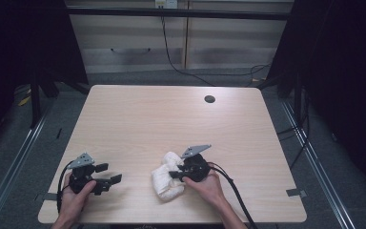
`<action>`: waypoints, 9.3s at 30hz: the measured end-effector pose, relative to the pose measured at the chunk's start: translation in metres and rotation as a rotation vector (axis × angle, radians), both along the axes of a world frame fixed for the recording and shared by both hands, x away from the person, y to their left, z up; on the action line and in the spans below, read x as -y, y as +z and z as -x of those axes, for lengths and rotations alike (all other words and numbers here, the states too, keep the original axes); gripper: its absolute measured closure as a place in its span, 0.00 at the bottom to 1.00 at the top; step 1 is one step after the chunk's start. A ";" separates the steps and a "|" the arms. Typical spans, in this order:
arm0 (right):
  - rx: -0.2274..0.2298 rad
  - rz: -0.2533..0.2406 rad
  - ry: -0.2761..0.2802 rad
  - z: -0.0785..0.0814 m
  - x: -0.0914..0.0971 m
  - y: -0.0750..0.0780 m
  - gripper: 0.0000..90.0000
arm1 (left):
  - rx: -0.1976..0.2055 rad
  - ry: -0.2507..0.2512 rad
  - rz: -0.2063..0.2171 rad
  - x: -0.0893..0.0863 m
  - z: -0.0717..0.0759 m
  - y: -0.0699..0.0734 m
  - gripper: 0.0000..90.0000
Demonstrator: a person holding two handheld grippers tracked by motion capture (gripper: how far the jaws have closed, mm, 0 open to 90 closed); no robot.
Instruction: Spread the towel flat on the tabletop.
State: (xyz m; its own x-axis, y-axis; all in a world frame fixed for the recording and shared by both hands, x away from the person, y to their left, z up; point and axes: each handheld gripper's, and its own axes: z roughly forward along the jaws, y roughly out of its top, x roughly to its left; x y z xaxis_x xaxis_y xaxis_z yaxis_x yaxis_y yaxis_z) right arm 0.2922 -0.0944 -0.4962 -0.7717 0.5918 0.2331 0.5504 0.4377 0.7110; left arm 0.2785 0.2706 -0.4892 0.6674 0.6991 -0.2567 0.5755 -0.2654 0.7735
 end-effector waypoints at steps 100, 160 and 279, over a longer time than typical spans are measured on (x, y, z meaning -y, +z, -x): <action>0.026 0.011 -0.093 -0.046 0.041 -0.006 0.77 | 0.000 -0.173 -0.151 0.087 -0.017 -0.008 0.96; 0.409 -0.222 -0.130 -0.053 0.060 0.204 0.99 | 0.042 -0.040 0.062 0.047 -0.022 0.016 0.33; 0.411 -0.285 -0.361 -0.028 0.127 0.176 0.99 | 0.226 0.009 0.335 0.056 -0.075 0.147 0.97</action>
State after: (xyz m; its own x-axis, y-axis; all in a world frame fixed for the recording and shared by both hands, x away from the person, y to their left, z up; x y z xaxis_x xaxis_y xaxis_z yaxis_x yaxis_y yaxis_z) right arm 0.3206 -0.2215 -0.3197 -0.5945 0.7907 0.1462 0.2842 0.0365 0.9581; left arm 0.3537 0.2147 -0.3425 0.7276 0.6074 -0.3189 0.3821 0.0272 0.9237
